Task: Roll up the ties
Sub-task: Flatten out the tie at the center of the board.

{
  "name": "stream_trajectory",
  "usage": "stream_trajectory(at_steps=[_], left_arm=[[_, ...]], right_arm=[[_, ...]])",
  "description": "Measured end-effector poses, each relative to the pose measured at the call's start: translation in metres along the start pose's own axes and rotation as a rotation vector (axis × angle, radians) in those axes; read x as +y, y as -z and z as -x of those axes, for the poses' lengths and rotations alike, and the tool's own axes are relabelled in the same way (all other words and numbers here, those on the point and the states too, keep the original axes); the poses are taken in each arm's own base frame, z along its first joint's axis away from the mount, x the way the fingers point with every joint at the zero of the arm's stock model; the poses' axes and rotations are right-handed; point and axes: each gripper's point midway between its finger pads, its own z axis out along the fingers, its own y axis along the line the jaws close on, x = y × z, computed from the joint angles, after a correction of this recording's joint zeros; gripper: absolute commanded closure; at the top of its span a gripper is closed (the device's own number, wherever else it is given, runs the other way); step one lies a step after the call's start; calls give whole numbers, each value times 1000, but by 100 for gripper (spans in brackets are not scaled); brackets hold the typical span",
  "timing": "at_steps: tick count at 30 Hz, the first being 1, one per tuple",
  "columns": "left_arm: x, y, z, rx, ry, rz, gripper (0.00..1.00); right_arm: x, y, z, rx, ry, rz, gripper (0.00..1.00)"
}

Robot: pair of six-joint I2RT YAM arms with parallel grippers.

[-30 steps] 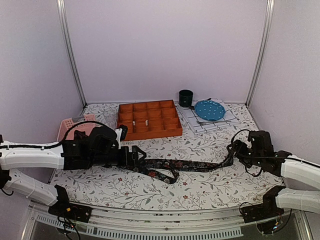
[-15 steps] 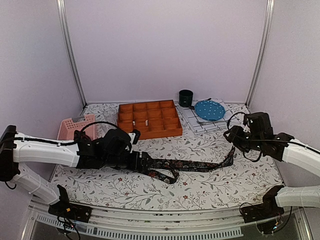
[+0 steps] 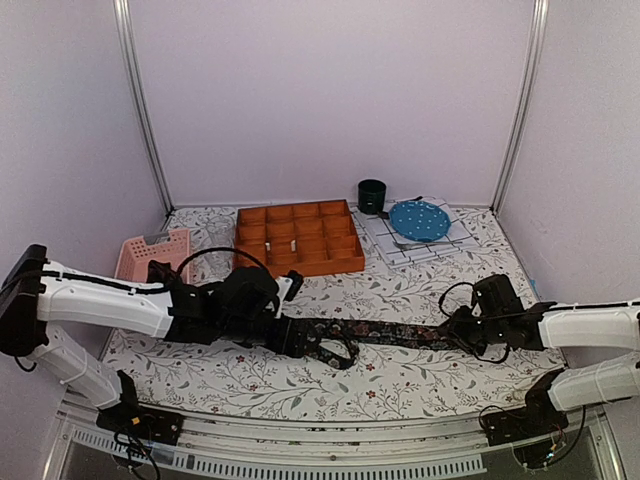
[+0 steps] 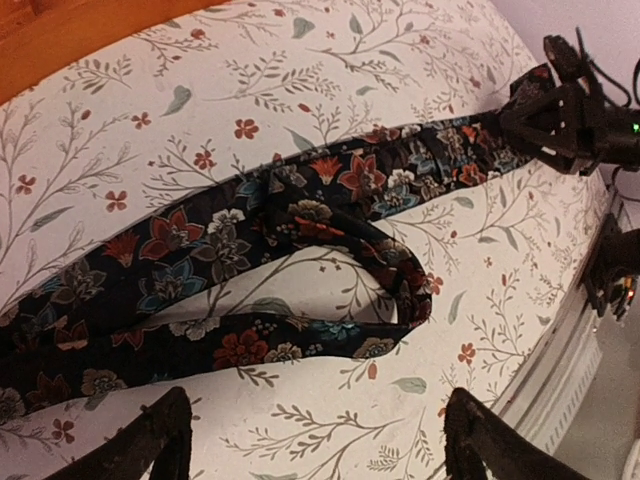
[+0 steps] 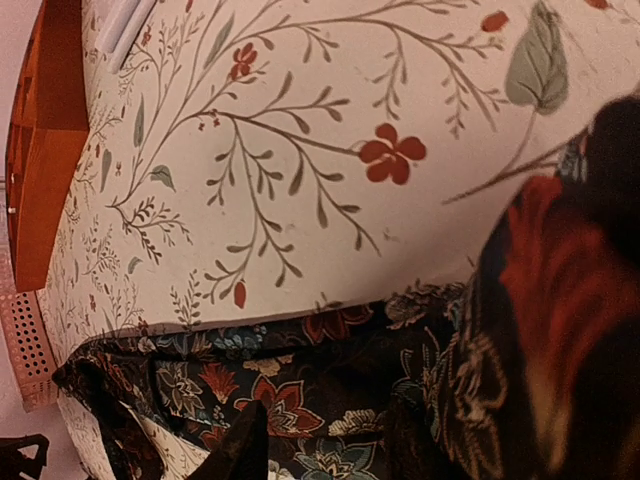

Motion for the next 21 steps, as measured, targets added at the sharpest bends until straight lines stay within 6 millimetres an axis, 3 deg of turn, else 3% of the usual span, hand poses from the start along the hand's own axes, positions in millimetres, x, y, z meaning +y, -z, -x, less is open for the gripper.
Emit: stream_trajectory(at_steps=[3,10,16,21], left_arm=[[-18,-14,-7,45,-67,-10,17],[-68,-45,-17,117,-232,-27,30],[-82,-75,-33,183,-338,22,38],[-74,-95,-50,241,-402,93,64]], right_arm=[[-9,5,-4,-16,-47,18,62],[-17,12,-5,-44,-108,21,65],[-22,14,-4,-54,-113,0,68],[-25,17,-4,-59,-112,-9,68]])
